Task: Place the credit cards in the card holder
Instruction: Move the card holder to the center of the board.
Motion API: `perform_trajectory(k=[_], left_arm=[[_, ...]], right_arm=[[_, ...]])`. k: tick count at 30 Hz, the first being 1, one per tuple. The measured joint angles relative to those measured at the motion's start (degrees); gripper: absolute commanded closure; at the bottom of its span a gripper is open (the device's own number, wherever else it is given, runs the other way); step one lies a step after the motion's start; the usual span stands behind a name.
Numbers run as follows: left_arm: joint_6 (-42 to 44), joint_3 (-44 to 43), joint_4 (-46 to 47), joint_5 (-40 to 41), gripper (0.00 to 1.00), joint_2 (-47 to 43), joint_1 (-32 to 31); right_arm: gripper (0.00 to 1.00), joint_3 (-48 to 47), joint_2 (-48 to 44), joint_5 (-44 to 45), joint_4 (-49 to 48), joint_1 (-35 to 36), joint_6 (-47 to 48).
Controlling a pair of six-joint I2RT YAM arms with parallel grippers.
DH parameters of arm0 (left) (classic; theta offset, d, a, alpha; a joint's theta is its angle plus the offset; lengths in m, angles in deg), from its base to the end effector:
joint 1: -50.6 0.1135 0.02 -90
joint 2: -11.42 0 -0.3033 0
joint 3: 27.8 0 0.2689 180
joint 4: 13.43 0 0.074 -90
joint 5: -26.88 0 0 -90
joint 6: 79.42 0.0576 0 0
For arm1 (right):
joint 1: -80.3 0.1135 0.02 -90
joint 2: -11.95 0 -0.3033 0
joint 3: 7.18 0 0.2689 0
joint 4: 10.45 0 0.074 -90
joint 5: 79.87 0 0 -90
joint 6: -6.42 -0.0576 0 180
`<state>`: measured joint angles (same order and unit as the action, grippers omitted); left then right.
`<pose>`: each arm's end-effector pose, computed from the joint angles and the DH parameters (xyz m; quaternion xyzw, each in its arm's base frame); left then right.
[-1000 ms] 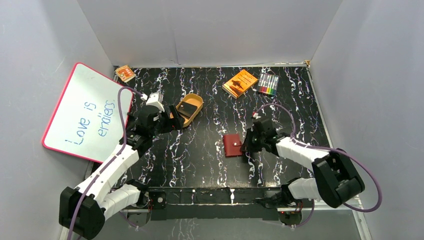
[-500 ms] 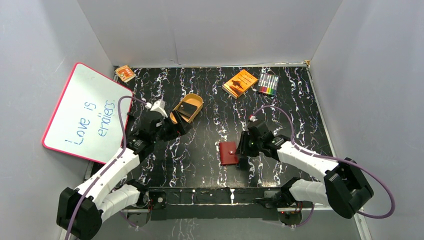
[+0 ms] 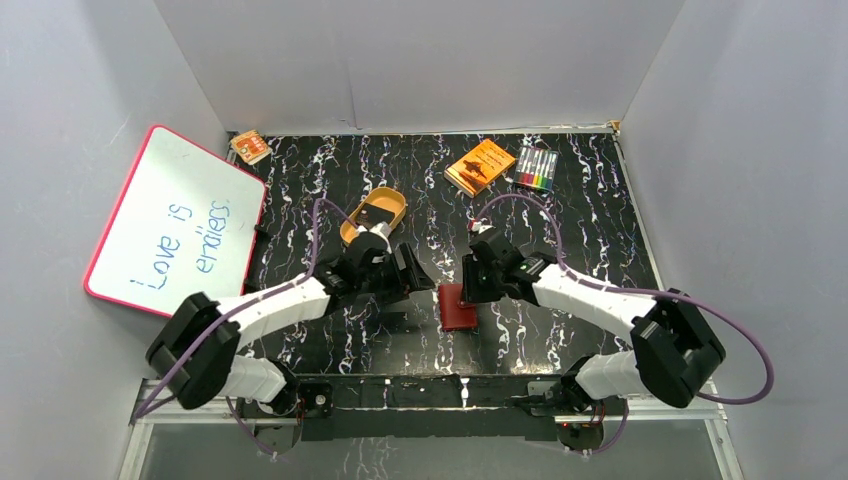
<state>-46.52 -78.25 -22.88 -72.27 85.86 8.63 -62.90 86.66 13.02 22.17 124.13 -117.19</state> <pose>0.2121 -0.2031 0.2242 -0.0781 0.8752 -0.4049 0.2531 0.2011 0.1890 0.2155 -0.0758 0.9411 0.1870 0.2713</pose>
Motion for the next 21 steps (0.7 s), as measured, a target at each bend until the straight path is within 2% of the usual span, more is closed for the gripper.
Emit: perform_trajectory(k=[10, 15, 21], left_arm=[[-2.19, -4.00, 6.29, -1.40, 0.34, 11.54, -2.03], [-2.32, -5.22, 8.17, -2.08, 0.47, 16.52, -2.40], [-2.97, -5.49, 11.19, -4.28, 0.49, 21.07, -3.06]], right_arm=[[0.58, -0.94, 3.69, 0.81, 0.42, 1.95, 0.79], [0.54, -1.33, 4.83, 2.45, 0.96, 2.60, 0.85], [0.49, -1.68, 6.03, 4.46, 1.77, 3.76, 0.92]])
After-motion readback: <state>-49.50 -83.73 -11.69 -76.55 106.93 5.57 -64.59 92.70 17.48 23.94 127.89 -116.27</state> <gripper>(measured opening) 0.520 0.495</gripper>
